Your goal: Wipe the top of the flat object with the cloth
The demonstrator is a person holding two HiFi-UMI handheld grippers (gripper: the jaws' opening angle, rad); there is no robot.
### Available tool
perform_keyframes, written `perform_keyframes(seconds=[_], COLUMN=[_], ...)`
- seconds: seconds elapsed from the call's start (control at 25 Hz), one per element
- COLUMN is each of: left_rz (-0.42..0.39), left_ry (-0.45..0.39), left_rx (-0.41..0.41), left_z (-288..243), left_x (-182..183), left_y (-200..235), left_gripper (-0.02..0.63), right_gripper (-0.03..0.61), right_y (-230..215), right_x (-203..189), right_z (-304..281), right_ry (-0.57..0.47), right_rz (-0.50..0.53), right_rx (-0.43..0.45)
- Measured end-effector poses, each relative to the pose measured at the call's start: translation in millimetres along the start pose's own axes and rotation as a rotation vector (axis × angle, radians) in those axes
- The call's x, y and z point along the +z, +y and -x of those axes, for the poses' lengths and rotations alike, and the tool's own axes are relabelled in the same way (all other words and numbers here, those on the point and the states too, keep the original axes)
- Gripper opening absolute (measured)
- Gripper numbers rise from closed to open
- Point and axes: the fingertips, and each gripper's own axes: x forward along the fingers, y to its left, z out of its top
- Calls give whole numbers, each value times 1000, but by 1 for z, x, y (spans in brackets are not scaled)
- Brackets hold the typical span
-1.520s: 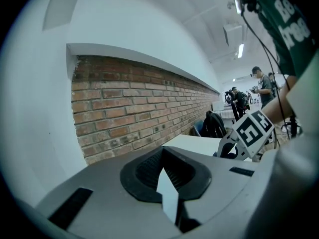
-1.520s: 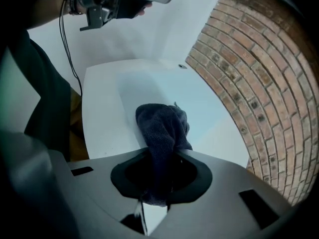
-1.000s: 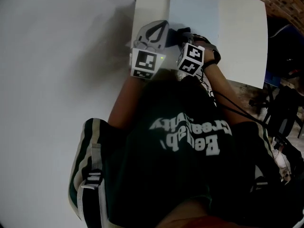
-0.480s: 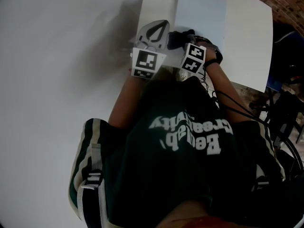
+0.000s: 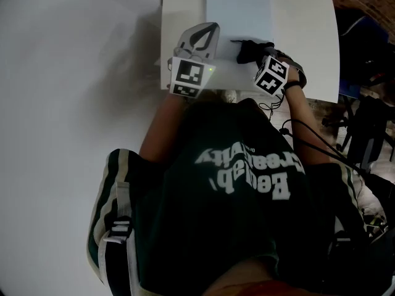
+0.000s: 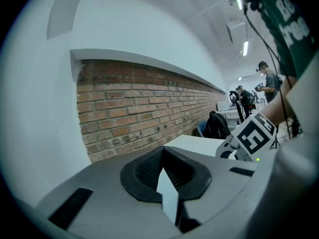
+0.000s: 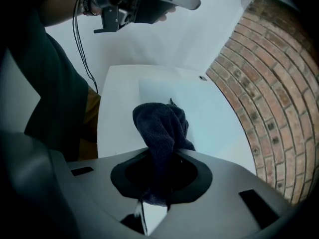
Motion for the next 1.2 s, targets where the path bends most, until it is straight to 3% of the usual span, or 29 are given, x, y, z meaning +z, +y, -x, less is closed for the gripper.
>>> perform_keyframes(seconds=[0.28,1.2], left_rz=[-2,42], left_ry=[-27,-37], left_rx=[-39,-28], left_z=[-15,-23], left_x=[7,5], left_y=[-7,4], left_gripper=[-3,-3], right_gripper=[58,58], right_y=[-11,-9], right_x=[-41,-41], right_z=[7,3], right_ry=[42,45], right_rz=[-132,-160], right_rx=[-28,-30])
